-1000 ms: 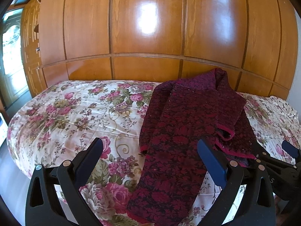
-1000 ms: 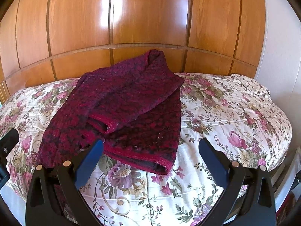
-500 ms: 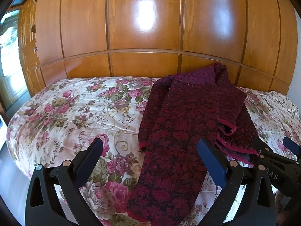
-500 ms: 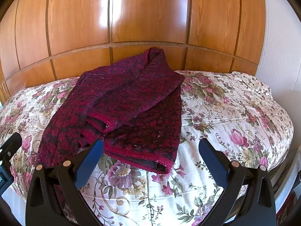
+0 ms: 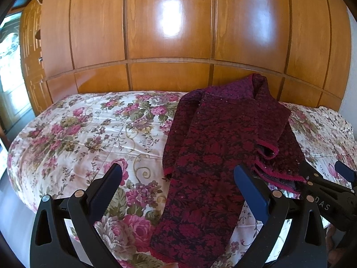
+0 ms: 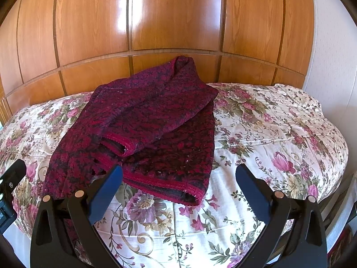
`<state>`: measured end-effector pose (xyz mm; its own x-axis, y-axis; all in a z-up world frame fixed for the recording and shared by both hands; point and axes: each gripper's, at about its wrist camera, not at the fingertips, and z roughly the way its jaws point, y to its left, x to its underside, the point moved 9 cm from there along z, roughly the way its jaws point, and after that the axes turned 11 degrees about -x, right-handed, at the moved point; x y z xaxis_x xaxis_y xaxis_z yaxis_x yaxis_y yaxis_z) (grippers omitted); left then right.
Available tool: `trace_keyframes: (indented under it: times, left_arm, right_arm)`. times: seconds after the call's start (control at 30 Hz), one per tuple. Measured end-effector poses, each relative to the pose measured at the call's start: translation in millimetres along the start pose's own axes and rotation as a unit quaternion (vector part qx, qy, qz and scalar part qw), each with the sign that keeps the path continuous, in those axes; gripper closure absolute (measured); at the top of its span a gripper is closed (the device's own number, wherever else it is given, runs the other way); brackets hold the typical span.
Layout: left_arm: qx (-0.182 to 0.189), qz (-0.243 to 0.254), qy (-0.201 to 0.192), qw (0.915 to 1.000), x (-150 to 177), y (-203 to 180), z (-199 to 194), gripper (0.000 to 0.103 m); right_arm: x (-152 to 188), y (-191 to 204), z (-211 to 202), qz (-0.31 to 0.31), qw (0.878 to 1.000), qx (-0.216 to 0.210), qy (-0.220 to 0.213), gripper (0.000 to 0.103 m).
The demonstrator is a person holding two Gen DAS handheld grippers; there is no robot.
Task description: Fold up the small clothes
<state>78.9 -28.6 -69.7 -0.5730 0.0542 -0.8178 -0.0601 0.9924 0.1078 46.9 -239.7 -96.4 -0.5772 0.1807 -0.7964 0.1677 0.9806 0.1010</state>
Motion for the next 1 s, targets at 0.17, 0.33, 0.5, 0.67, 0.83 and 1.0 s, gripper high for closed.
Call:
trace_keyframes:
  times: [0.17, 0.33, 0.5, 0.67, 0.83, 1.0]
  left_arm:
    - [0.000, 0.002, -0.003, 1.0000, -1, 0, -2, 0.004]
    - [0.003, 0.005, -0.001, 1.0000, -1, -3, -3, 0.004]
    - [0.009, 0.015, 0.004, 0.9998, 1, -8, 1, 0.004]
    - [0.022, 0.043, 0.013, 0.9987, 7, -21, 9, 0.004]
    - [0.034, 0.109, 0.029, 0.9930, 24, -43, 25, 0.004]
    - [0.035, 0.170, 0.024, 0.9845, 40, -63, 34, 0.004]
  right_arm:
    - [0, 0, 0, 0.001, 1.000, 0.000, 0.000, 0.002]
    - [0, -2, 0, 0.003, 1.000, 0.000, 0.002, 0.002]
    - [1, -6, 3, 0.009, 1.000, 0.001, 0.005, 0.002]
    - [0, -15, 7, 0.018, 1.000, 0.000, 0.009, 0.002]
    - [-5, -41, 14, 0.049, 0.999, -0.007, 0.014, 0.002]
    - [-11, -65, 23, 0.102, 0.993, -0.047, 0.032, 0.002]
